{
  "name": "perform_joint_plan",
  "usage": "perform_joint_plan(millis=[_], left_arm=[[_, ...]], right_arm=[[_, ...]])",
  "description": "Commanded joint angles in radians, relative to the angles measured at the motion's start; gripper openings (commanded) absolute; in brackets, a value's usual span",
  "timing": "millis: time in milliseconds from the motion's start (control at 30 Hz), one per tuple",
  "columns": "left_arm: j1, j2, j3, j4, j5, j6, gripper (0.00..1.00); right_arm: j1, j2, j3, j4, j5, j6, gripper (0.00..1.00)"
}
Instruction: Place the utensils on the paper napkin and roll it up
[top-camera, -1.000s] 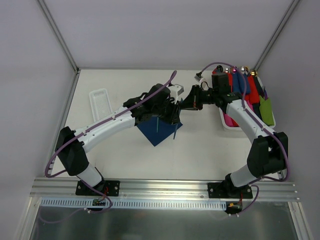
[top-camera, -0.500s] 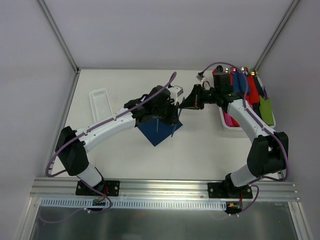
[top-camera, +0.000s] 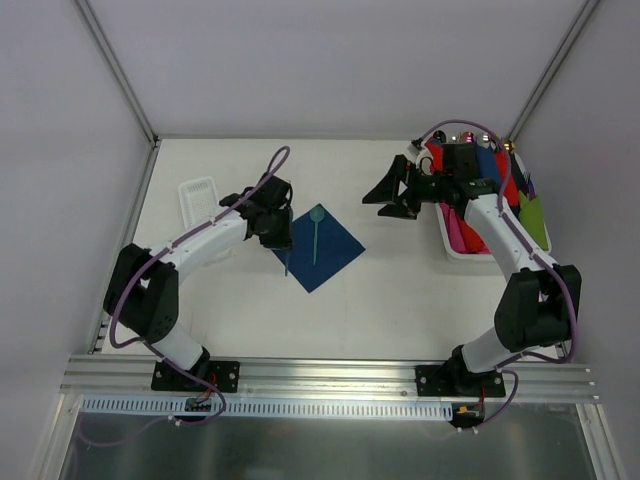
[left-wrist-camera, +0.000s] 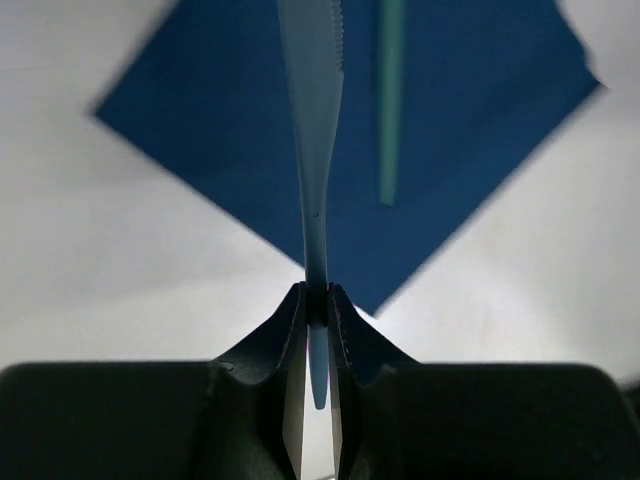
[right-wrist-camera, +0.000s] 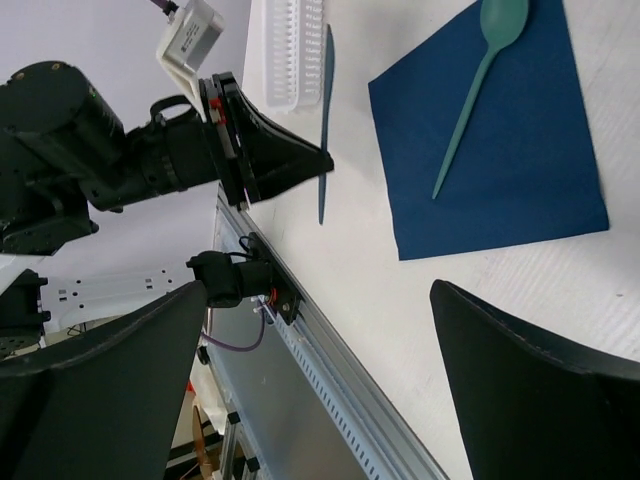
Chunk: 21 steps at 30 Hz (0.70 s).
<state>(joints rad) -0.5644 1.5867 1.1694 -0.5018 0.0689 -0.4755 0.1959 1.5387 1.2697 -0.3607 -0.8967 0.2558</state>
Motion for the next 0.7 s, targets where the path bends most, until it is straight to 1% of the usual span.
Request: perform_joint_plan(millis=[0,33,133,300,433,500,533,667], left_arm=[[0.026,0.039,0.032,-0.112,-0.148,0.024,0.00],[0.027,0.053,0.042,-0.119,-0.181,0.034,0.00],[0.040,0.130,0.099,-0.133,-0.178,0.048,0.00],[0.047,0.240,0.203,-0.132,-0.124,0.009,0.02],[0.050,0.318,0.277,-0.130,-0.087,-0.008,0.00],[0.049,0.357,0.317,-0.121,-0.072,0.004,0.00],[0.050,0.363,0.323,-0.116,-0.045,0.009,0.00],[0.052,0.384,0.341,-0.070,-0.007,0.046,0.00]], right_arm=[[-0.029,-0.006,0.034,-0.032,-0.001,-0.038,0.99],[-0.032,-0.008,0.033,-0.032,-0.002,-0.043,0.99],[-0.035,-0.015,0.028,-0.032,-0.002,-0.049,0.99],[-0.038,-0.028,0.022,-0.037,0.004,-0.056,0.99],[-0.036,-0.029,0.014,-0.038,0.004,-0.062,0.99],[-0.038,-0.029,0.013,-0.038,0.001,-0.061,0.99],[-0.036,-0.029,0.013,-0.038,0.001,-0.062,0.99],[-0.038,-0.028,0.016,-0.040,-0.005,-0.062,0.99]])
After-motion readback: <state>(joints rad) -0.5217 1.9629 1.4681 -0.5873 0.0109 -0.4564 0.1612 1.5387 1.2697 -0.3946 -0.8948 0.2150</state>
